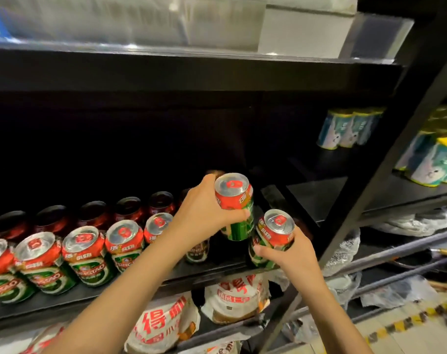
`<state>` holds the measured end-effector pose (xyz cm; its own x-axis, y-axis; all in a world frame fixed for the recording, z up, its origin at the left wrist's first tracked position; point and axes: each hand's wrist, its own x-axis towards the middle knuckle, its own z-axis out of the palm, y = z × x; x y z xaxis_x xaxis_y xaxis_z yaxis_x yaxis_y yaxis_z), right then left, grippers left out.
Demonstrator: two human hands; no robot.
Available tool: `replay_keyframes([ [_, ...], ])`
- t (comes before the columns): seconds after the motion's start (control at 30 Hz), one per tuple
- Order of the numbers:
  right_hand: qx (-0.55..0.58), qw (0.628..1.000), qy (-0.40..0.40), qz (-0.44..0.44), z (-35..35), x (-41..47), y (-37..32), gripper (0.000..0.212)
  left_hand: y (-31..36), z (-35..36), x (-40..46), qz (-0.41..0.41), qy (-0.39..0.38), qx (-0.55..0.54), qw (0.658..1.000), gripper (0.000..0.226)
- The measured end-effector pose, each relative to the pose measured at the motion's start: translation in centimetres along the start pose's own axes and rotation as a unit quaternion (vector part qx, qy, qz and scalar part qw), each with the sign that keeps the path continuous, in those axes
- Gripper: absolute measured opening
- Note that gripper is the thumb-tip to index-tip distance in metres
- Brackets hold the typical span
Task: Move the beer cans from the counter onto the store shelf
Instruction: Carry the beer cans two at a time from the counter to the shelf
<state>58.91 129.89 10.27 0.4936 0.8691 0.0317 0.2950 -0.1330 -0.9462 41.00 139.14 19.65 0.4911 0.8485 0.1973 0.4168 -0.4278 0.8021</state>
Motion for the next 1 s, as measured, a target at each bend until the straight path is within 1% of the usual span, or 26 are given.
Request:
replay_keyframes([
  [0.1,-0.002,1.0,-0.009,-0.013,0.1,2.4,-0.1,0.064,-0.6,-0.1,2.8,-0.009,-0.019,0.01,1.0,0.063],
  [0.2,-0.007,1.0,-0.015,-0.019,0.7,4.5,0.0,0.069,-2.0,0.0,5.8,-0.039,-0.023,0.038,0.998,0.066],
  [0.27,-0.007,0.999,-0.032,-0.011,1.1,5.8,0.2,0.07,-2.8,0.0,7.6,-0.053,-0.041,0.043,0.997,0.069],
  [0.37,-0.009,0.999,-0.043,-0.011,1.6,7.7,1.1,0.072,-3.6,0.3,9.3,-0.041,-0.064,0.105,0.992,0.068],
  [0.47,-0.018,0.999,-0.032,-0.004,2.0,8.9,1.8,0.075,-4.2,1.0,9.9,-0.038,-0.062,0.151,0.986,0.069],
  [0.53,-0.007,0.999,-0.034,-0.002,2.1,9.6,2.1,0.074,-4.7,1.5,10.0,-0.046,-0.063,0.171,0.982,0.07],
  [0.67,0.013,0.998,-0.058,0.001,2.4,10.8,2.4,0.07,-5.7,2.2,10.0,-0.062,-0.063,0.227,0.97,0.073],
  [0.9,0.011,0.996,-0.089,-0.009,3.2,12.4,2.5,0.074,-6.9,2.4,9.7,-0.06,-0.056,0.315,0.945,0.08],
  [1.0,0.002,0.995,-0.098,-0.019,3.5,12.7,2.2,0.068,-7.0,2.5,9.5,-0.053,-0.053,0.352,0.933,0.082],
])
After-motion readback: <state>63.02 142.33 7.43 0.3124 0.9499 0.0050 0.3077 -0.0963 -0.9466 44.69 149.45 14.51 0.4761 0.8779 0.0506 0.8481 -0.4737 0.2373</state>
